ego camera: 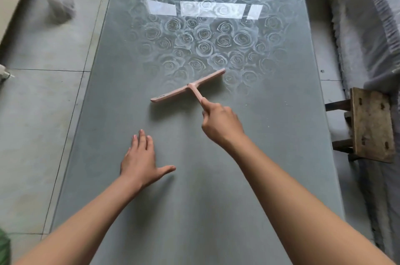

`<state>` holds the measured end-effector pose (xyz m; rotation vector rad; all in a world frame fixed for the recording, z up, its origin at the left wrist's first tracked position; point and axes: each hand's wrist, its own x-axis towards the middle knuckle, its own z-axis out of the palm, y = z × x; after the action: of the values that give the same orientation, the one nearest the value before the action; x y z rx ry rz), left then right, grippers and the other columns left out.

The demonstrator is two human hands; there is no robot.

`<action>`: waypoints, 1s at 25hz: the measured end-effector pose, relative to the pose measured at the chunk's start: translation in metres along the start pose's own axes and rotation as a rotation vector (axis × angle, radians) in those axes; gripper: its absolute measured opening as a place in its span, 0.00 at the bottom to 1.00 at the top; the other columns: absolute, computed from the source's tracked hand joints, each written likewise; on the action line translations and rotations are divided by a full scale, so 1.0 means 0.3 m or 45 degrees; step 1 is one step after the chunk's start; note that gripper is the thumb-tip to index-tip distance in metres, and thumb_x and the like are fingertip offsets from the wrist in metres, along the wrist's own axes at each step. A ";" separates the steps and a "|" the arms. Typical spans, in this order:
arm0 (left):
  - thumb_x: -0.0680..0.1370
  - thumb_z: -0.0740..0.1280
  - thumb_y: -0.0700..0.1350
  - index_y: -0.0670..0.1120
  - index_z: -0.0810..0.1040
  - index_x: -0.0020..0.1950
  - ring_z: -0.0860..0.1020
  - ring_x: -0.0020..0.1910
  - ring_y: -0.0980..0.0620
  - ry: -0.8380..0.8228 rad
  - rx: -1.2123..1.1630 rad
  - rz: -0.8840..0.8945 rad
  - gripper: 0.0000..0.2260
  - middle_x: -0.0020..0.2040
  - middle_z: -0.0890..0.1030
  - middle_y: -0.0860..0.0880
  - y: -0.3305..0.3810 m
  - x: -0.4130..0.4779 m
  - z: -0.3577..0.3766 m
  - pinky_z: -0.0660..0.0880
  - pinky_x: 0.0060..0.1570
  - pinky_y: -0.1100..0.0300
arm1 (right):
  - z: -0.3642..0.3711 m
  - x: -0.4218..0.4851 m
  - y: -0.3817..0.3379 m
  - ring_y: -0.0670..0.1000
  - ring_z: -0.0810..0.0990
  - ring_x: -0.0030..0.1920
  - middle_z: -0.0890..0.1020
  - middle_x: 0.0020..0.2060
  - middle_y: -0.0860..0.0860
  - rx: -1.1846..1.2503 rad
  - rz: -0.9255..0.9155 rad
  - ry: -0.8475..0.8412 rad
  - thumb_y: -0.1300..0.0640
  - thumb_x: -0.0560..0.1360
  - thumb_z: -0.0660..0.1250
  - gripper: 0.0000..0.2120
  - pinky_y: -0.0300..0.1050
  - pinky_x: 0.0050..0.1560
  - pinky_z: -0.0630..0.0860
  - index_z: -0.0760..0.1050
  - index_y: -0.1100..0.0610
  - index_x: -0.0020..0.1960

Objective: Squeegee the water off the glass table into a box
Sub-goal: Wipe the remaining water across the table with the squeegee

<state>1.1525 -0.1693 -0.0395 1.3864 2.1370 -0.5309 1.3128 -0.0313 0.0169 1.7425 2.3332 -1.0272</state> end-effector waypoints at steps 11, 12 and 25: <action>0.78 0.62 0.59 0.36 0.46 0.77 0.44 0.77 0.39 -0.095 0.076 -0.123 0.41 0.77 0.41 0.36 0.122 -0.044 -0.143 0.51 0.74 0.44 | -0.144 -0.755 0.496 0.51 0.79 0.46 0.81 0.45 0.50 0.161 0.073 0.019 0.51 0.79 0.61 0.22 0.47 0.46 0.74 0.63 0.35 0.70; 0.78 0.63 0.58 0.36 0.45 0.77 0.44 0.77 0.40 -0.049 0.091 -0.078 0.41 0.77 0.41 0.36 0.153 -0.065 -0.139 0.51 0.74 0.44 | -0.136 -0.827 0.532 0.51 0.79 0.46 0.81 0.45 0.50 0.140 0.136 0.002 0.51 0.79 0.60 0.22 0.47 0.46 0.74 0.64 0.36 0.70; 0.75 0.65 0.60 0.43 0.43 0.78 0.44 0.78 0.45 -0.057 0.376 0.536 0.44 0.78 0.40 0.43 0.593 -0.311 0.081 0.51 0.74 0.46 | 0.179 -1.837 0.686 0.35 0.75 0.50 0.68 0.67 0.32 0.165 0.584 0.250 0.57 0.81 0.51 0.27 0.31 0.49 0.69 0.49 0.37 0.75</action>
<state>1.3519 -0.1794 -0.0070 1.9034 1.7059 -0.7154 1.6736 -0.4903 0.1069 2.3708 1.8435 -0.9756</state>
